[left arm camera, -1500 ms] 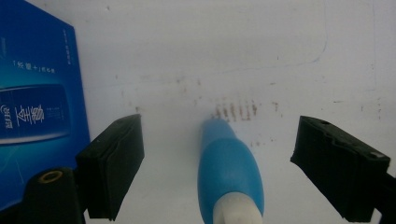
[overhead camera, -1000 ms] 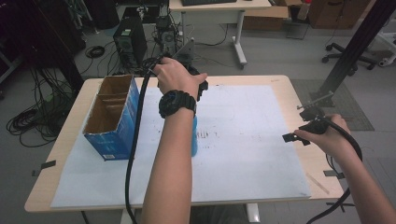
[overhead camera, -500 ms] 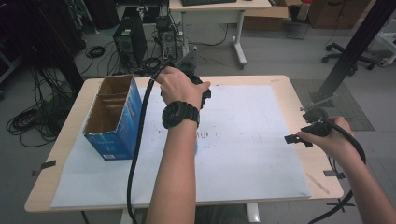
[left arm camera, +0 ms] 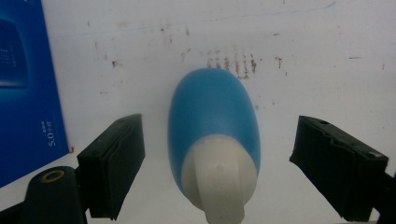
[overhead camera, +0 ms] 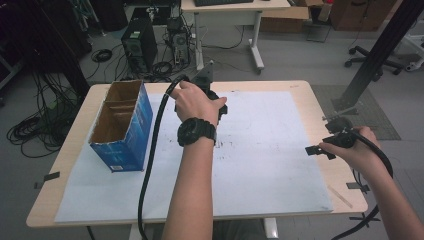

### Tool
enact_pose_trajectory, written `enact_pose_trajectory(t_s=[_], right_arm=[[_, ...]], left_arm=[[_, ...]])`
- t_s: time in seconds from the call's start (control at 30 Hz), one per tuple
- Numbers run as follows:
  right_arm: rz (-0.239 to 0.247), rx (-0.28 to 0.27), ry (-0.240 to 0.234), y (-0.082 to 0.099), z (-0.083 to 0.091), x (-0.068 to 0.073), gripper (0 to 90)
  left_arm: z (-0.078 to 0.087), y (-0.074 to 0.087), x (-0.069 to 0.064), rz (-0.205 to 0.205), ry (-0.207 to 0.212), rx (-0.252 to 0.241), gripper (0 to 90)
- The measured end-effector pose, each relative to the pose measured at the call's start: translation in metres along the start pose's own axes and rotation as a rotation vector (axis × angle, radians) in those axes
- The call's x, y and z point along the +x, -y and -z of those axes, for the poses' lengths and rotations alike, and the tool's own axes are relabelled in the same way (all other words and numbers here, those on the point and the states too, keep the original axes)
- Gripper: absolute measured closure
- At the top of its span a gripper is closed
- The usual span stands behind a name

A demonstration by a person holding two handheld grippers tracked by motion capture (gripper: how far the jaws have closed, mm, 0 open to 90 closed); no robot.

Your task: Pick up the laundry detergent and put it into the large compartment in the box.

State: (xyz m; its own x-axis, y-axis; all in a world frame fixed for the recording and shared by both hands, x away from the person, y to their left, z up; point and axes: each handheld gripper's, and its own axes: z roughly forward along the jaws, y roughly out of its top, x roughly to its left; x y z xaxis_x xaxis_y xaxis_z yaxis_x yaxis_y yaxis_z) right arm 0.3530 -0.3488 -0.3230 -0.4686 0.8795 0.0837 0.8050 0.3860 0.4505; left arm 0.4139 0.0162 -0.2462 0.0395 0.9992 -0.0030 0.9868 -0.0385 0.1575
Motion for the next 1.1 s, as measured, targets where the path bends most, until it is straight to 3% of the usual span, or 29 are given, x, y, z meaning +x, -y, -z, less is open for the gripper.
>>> enact_pose_trajectory(t_s=[0.2,0.5,1.1], right_arm=[[0.003,-0.003,0.001,0.0,0.001,0.001,20.9],[0.003,-0.003,0.001,0.001,0.0,0.001,20.9],[0.007,-0.002,-0.004,0.003,-0.004,0.001,20.9]], left_arm=[[-0.008,0.002,0.001,0.007,0.008,0.014,17.6],[-0.022,0.005,0.002,0.018,-0.02,0.03,20.1],[-0.036,0.007,0.0,0.046,-0.029,0.054,25.4]])
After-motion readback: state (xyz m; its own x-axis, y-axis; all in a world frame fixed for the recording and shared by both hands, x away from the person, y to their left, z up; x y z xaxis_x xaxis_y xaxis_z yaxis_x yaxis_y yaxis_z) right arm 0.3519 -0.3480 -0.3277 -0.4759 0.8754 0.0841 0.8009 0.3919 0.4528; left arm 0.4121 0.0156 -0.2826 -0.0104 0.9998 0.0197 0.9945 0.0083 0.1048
